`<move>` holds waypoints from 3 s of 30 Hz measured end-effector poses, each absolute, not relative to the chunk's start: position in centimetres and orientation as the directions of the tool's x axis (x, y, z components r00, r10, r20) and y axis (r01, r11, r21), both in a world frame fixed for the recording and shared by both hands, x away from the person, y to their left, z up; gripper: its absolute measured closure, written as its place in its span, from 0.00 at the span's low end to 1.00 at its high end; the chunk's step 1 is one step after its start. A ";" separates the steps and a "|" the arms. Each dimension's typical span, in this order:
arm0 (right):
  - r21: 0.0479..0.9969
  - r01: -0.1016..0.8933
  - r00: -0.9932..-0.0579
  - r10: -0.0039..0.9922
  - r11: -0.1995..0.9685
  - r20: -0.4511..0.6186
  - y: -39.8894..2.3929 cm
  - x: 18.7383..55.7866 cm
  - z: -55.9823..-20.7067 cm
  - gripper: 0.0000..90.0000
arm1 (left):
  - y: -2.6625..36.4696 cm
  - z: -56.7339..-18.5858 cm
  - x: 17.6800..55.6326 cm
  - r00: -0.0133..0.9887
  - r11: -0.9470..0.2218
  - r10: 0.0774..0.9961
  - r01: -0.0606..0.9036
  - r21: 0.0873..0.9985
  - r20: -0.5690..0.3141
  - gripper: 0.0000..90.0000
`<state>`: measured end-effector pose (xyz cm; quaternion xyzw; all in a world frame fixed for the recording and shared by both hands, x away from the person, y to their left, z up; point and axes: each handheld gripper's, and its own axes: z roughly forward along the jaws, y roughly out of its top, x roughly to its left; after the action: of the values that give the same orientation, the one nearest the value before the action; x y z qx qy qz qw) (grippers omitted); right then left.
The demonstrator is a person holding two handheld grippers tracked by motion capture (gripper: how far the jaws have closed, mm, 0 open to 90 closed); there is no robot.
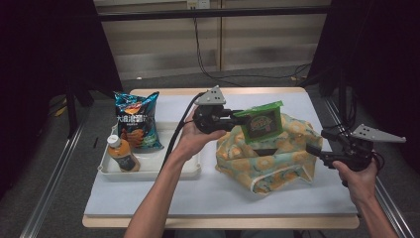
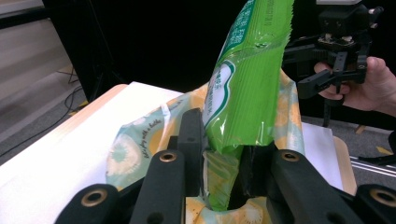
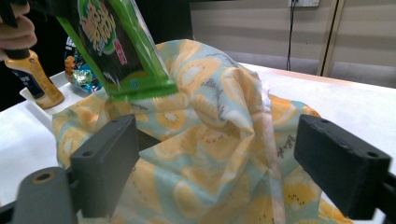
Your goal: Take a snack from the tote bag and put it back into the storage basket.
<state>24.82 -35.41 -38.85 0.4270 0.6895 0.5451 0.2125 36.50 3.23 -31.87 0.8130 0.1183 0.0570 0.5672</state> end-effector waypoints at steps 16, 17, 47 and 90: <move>0.935 0.349 -0.560 0.813 0.062 0.156 -33.9 22.7 -39.1 0.10 | 7.5 -29.8 36.3 0.956 -0.329 0.294 0.122 0.936 -0.021 0.82; 0.933 0.354 -0.566 0.809 0.062 0.160 -33.9 22.6 -39.1 0.10 | 7.8 -29.9 36.2 0.953 -0.327 0.303 0.128 0.936 -0.024 0.82; 0.929 0.359 -0.578 0.802 0.085 0.150 -33.1 21.5 -40.3 0.07 | 17.9 -32.3 37.6 0.870 -0.350 0.493 0.231 0.908 -0.031 0.82; 0.930 0.356 -0.582 0.800 0.088 0.146 -33.2 21.6 -40.3 0.07 | 19.2 -37.3 42.2 0.741 -0.445 0.670 0.451 0.774 -0.047 0.81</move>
<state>21.65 -33.17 -40.32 0.4080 0.7082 0.5379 0.2066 42.18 19.19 -37.32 0.8394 0.3338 0.1340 0.4076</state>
